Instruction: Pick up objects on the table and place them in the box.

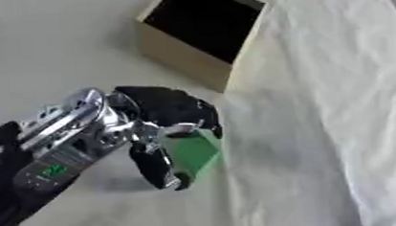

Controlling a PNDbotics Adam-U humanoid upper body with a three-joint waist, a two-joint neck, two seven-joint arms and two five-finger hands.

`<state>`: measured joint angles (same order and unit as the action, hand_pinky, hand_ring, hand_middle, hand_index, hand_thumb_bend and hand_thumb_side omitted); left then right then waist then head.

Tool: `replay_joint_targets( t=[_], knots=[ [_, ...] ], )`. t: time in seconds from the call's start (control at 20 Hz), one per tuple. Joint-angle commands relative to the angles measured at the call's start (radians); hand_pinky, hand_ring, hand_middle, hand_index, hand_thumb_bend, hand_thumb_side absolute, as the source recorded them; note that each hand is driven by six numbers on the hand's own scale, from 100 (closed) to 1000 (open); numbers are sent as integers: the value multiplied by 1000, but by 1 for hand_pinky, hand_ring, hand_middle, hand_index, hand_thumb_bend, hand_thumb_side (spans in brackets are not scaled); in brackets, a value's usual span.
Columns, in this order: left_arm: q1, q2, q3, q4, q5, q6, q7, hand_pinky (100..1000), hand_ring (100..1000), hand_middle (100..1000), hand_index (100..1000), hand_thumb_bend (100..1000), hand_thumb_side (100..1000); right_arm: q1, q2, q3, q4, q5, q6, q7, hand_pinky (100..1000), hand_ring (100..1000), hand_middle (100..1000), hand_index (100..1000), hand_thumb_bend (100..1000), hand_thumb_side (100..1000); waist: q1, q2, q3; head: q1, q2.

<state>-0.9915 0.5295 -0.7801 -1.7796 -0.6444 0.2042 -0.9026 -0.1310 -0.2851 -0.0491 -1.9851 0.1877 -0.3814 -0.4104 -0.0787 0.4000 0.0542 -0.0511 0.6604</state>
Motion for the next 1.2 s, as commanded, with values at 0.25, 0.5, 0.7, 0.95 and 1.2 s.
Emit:
replay_joint_targets(
  t=[0.25, 0.5, 0.7, 0.95, 1.2],
  knots=[
    [-3, -24, -2, 69, -49, -40, -4, 755, 869, 868, 882, 419, 176, -2, -2, -3, -15, -9, -2, 6, 806, 696, 627, 818, 100, 785, -2, -14, -9, 5, -13],
    [-2, -28, 7, 55, -40, -39, 36, 605, 681, 574, 651, 331, 174, 1, 2, -4, -15, -16, 3, 2, 807, 697, 627, 819, 100, 792, -3, -10, -7, 4, -9],
    [-6, -16, 16, 0, -28, -1, 118, 549, 604, 512, 570, 250, 154, 4, 2, -6, -15, -19, 11, -2, 807, 696, 626, 820, 100, 793, -3, -11, -5, 3, -8],
    [-8, 1, 29, -38, -13, 36, 135, 517, 581, 500, 554, 162, 149, 3, 1, -8, -15, -19, 17, -6, 807, 695, 626, 820, 100, 793, -2, -16, -1, 2, -11],
    [-15, 36, 73, -108, 1, 58, 112, 514, 577, 504, 557, 100, 117, 0, -5, -11, -15, -17, 16, -10, 807, 697, 627, 821, 100, 789, 2, -19, 3, -4, -15]
  ],
)
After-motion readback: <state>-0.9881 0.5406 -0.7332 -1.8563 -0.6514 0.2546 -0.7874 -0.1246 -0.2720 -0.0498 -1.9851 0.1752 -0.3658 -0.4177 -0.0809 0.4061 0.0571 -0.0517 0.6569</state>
